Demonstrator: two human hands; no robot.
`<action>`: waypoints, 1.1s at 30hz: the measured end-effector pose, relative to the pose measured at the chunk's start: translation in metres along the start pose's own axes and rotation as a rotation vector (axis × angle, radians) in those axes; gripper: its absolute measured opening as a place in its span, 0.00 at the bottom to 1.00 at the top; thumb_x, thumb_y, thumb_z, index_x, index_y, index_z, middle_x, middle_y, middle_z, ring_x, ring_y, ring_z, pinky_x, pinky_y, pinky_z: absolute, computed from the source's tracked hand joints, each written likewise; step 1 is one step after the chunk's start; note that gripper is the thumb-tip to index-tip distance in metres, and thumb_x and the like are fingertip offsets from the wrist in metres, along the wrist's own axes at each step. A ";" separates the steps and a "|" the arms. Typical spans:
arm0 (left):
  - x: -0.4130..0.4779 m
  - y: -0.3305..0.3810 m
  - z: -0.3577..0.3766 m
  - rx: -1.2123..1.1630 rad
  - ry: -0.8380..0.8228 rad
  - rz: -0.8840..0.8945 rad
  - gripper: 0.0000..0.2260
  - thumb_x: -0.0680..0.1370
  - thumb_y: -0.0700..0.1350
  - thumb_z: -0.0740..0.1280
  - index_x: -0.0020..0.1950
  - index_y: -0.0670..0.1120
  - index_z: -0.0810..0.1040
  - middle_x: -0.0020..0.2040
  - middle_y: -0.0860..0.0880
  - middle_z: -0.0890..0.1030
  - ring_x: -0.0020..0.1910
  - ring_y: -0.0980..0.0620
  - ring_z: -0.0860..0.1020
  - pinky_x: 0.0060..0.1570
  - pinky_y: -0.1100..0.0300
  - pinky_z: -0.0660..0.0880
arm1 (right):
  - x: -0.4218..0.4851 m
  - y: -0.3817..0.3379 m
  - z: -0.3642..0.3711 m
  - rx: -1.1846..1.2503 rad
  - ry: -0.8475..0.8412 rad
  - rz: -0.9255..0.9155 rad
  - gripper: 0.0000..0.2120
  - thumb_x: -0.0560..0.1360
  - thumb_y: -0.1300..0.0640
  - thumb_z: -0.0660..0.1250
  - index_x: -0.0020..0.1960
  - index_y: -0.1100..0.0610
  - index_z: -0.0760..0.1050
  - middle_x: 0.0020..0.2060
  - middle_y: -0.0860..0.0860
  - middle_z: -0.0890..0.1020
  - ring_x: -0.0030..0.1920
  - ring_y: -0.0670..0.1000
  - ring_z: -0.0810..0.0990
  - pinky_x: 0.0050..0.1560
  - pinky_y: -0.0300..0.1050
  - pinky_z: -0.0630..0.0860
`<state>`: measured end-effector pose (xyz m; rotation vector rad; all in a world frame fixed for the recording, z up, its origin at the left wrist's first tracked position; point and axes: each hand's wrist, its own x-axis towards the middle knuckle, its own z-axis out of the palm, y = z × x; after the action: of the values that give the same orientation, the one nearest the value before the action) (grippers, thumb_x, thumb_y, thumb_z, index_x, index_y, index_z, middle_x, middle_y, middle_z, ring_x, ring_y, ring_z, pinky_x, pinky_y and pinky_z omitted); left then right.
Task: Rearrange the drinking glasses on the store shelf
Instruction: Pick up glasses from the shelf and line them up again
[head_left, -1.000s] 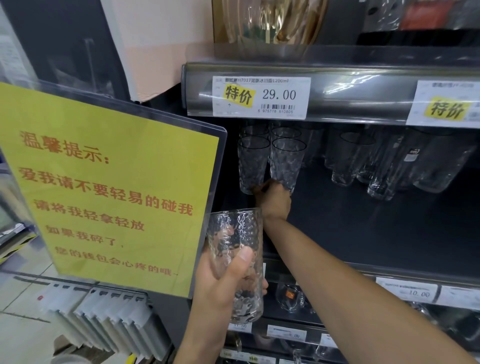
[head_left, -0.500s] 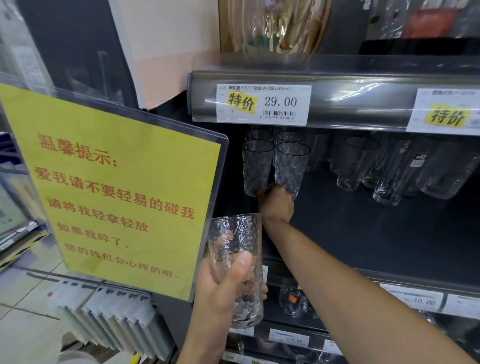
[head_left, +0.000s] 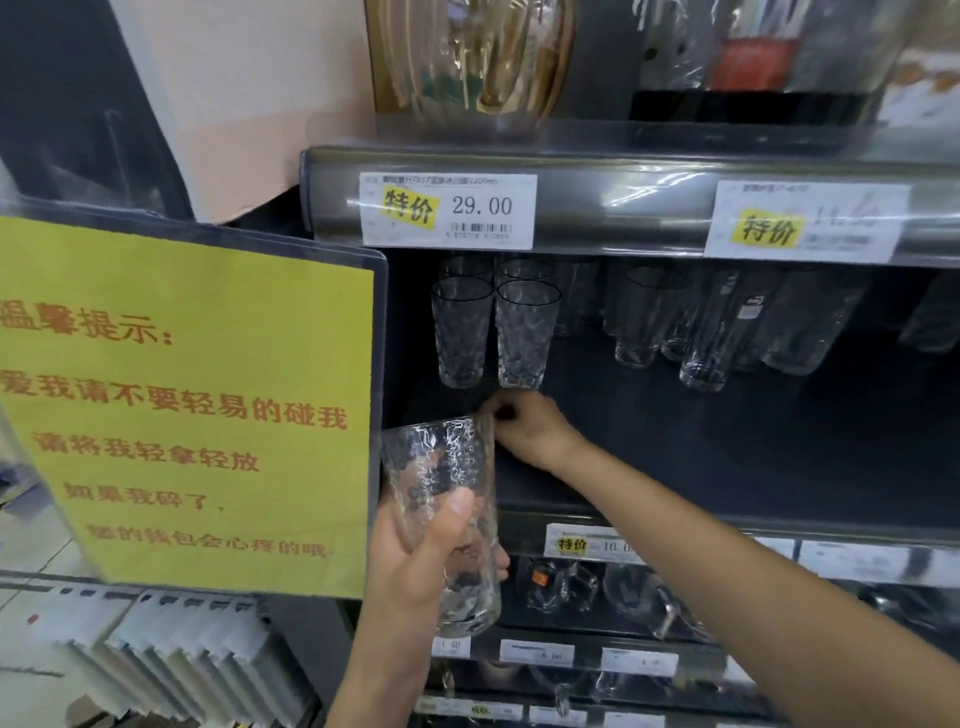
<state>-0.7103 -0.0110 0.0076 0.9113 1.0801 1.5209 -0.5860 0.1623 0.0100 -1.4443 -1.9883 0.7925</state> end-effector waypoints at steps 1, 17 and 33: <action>-0.001 0.000 0.004 0.006 -0.013 -0.011 0.37 0.64 0.60 0.77 0.66 0.43 0.72 0.40 0.39 0.85 0.36 0.40 0.84 0.39 0.51 0.80 | -0.011 0.006 -0.010 -0.063 -0.043 -0.045 0.10 0.76 0.51 0.71 0.50 0.58 0.82 0.51 0.51 0.84 0.52 0.47 0.79 0.53 0.39 0.72; 0.020 -0.009 0.094 0.129 -0.087 0.082 0.27 0.65 0.74 0.67 0.60 0.65 0.71 0.52 0.49 0.84 0.46 0.50 0.84 0.51 0.47 0.80 | -0.142 0.115 -0.158 -0.744 -0.232 -0.119 0.40 0.72 0.25 0.55 0.78 0.43 0.58 0.79 0.44 0.58 0.78 0.46 0.56 0.75 0.47 0.55; 0.122 -0.055 0.174 0.385 -0.059 0.115 0.33 0.71 0.41 0.78 0.65 0.50 0.59 0.60 0.48 0.77 0.60 0.51 0.77 0.64 0.53 0.75 | -0.141 0.147 -0.168 -0.749 -0.229 -0.158 0.51 0.64 0.18 0.41 0.80 0.44 0.51 0.80 0.47 0.53 0.79 0.48 0.51 0.78 0.51 0.52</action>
<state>-0.5555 0.1450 0.0120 1.2929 1.3221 1.3904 -0.3334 0.0872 0.0023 -1.5920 -2.7086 0.1271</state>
